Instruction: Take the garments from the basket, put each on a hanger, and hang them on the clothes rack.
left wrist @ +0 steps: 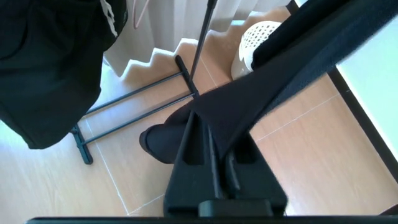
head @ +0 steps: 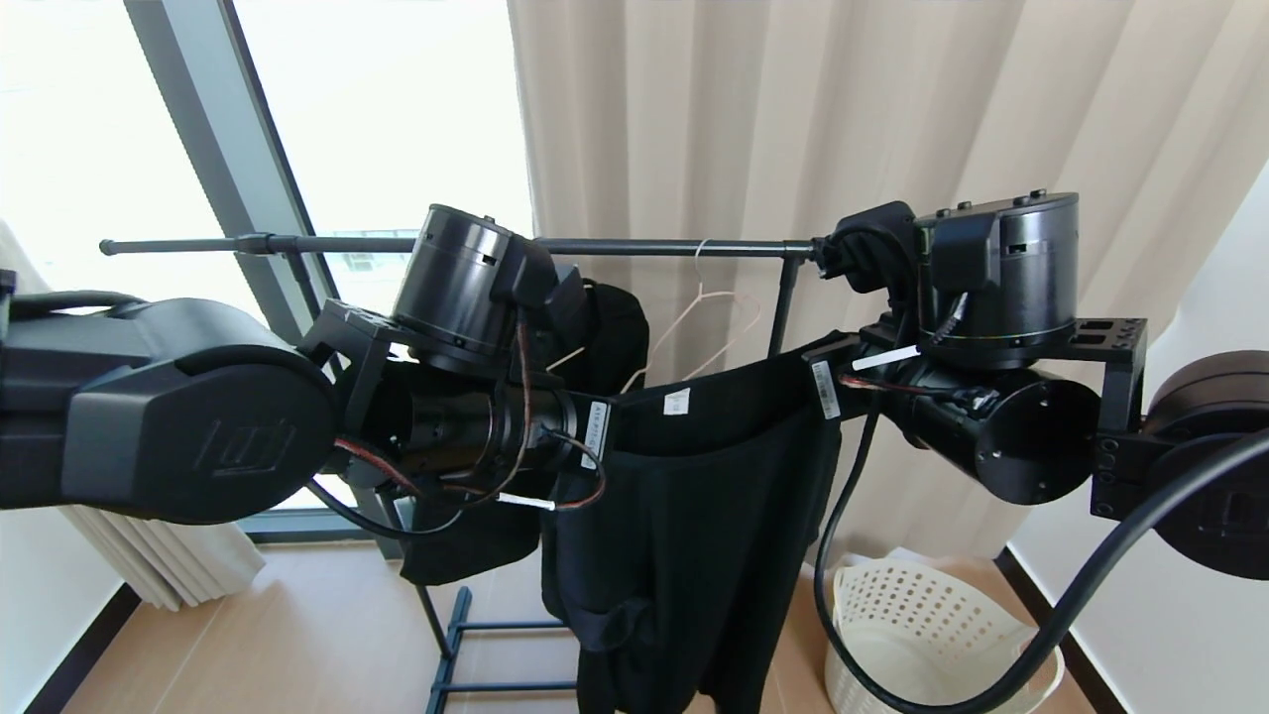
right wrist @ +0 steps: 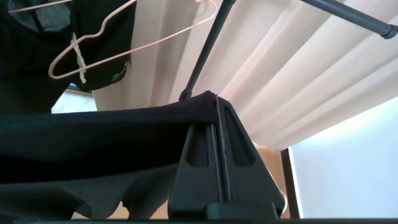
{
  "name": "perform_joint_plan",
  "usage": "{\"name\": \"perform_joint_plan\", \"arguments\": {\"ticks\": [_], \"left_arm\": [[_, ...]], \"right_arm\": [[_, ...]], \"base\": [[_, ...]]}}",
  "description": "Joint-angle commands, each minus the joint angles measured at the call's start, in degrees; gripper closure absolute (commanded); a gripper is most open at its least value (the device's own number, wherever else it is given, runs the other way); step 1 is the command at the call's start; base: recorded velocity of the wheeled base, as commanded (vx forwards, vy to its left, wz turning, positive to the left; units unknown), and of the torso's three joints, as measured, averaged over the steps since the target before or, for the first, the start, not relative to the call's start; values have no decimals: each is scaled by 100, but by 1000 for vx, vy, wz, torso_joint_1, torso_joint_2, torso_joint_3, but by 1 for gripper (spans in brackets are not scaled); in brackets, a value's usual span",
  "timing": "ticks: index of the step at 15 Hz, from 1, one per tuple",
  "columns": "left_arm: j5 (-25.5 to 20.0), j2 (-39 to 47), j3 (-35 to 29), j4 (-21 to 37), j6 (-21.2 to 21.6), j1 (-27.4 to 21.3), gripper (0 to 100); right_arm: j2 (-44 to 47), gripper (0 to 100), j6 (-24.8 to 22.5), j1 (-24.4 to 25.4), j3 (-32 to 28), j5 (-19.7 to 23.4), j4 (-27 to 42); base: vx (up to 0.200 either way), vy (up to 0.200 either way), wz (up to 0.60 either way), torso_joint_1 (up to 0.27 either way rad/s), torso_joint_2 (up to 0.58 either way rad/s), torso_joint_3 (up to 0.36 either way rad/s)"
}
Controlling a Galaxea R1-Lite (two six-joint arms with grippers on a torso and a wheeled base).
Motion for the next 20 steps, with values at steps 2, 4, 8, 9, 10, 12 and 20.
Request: {"name": "perform_joint_plan", "arguments": {"ticks": [2,4,8,9,10,12,20], "left_arm": [[-16,-229,196,1,212,-28,0],[-201,-404,310,1,493,-20,0],[-632,-483,292,-8,529,24,0],[-632,-457,319,-139,537,33,0],[-632,-404,328,-271,608,51,0],[-649,-211,284,-508,898,305,0],[-825,1652,-964,-1449,2278,886,0]], "right_arm": [[161,100,-9,-146,-119,17,-8],[196,100,-26,-287,-172,25,-79],[179,100,0,-383,-40,-1,-131],[-23,100,0,-383,153,-19,-131],[-190,100,0,-375,302,-19,-131],[-507,100,0,-375,513,-98,-131],[-1359,100,-44,-32,1014,-537,-88]], "base": [[0,0,0,0,0,0],[0,0,0,0,0,0],[0,0,0,0,0,0],[0,0,0,0,0,0],[0,0,0,0,0,0],[0,0,0,0,0,0],[0,0,0,0,0,0]]}}
